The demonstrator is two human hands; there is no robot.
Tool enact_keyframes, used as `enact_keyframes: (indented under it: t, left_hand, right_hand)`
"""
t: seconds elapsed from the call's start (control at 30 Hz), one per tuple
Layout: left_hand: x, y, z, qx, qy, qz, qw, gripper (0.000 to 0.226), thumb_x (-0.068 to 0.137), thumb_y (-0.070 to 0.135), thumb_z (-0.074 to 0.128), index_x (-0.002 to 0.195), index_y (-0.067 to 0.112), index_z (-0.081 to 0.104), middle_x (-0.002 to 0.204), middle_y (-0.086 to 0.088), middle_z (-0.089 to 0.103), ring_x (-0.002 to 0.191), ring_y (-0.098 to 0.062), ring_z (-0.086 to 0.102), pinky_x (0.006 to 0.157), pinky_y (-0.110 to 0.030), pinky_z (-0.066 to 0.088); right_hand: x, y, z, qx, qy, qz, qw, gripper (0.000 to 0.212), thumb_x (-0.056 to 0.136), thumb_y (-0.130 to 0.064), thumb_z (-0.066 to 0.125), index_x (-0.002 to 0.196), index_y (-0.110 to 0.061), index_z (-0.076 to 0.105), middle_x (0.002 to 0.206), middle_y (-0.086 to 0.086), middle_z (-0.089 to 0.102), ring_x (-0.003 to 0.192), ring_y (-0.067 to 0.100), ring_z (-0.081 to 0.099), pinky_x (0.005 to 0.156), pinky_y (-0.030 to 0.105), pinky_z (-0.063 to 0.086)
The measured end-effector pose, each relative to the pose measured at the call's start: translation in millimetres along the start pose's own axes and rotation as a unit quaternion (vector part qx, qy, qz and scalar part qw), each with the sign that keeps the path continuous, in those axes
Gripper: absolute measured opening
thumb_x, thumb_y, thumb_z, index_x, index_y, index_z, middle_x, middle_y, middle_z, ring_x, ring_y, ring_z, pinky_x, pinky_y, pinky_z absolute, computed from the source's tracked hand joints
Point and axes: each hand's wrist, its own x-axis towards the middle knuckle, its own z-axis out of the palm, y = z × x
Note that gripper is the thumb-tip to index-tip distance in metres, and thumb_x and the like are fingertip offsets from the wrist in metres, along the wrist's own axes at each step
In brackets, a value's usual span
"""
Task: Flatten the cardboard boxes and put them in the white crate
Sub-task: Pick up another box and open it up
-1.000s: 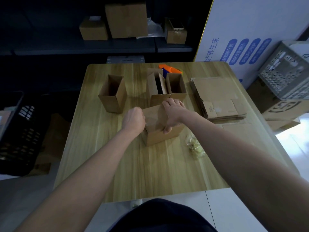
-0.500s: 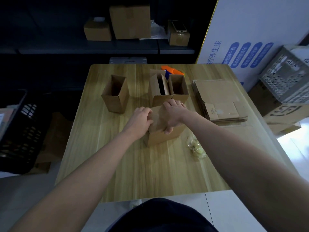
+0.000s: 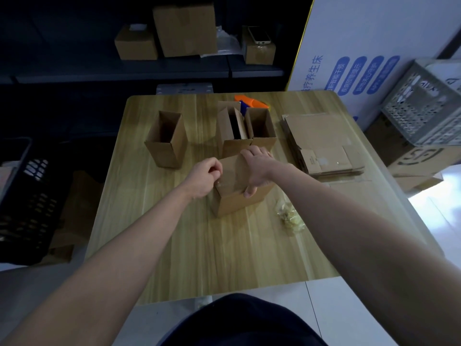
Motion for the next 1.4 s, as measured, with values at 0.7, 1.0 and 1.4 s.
enact_keyframes:
  t: [0.7,1.0,1.4]
  left_hand:
    - [24,39,-10,-0.619,0.089,-0.165,0.763,0.023,0.097,0.002,0.037,0.079,0.006,0.051,0.069,-0.005,0.046,0.057,-0.013,0.046,0.053,-0.026,0.048]
    - [26,1,1,0.117,0.186,-0.053,0.974,0.011,0.094,0.011,0.05,0.092,0.015,0.06,0.096,-0.003,0.058,0.092,-0.015,0.052,0.076,-0.022,0.044]
    - [20,16,9,0.267,0.086,-0.024,0.959,0.012,0.086,0.021,0.062,0.079,0.015,0.055,0.099,-0.006,0.054,0.074,-0.016,0.05,0.062,-0.026,0.036]
  right_hand:
    - [-6,2,-8,0.253,0.008,-0.079,0.964,0.117,0.062,-0.025,0.085,0.148,-0.04,0.007,0.152,0.001,0.01,0.136,0.035,0.025,0.109,0.052,0.032]
    - [-5,18,14,0.186,-0.017,-0.037,0.982,0.101,0.066,-0.033,0.082,0.147,-0.02,0.023,0.155,0.002,0.012,0.139,0.03,0.022,0.113,0.05,0.027]
    - [8,-8,19,0.053,-0.01,-0.046,0.997,0.117,0.057,-0.049,0.084,0.148,-0.018,0.018,0.141,0.005,0.027,0.13,0.029,0.026,0.11,0.048,0.031]
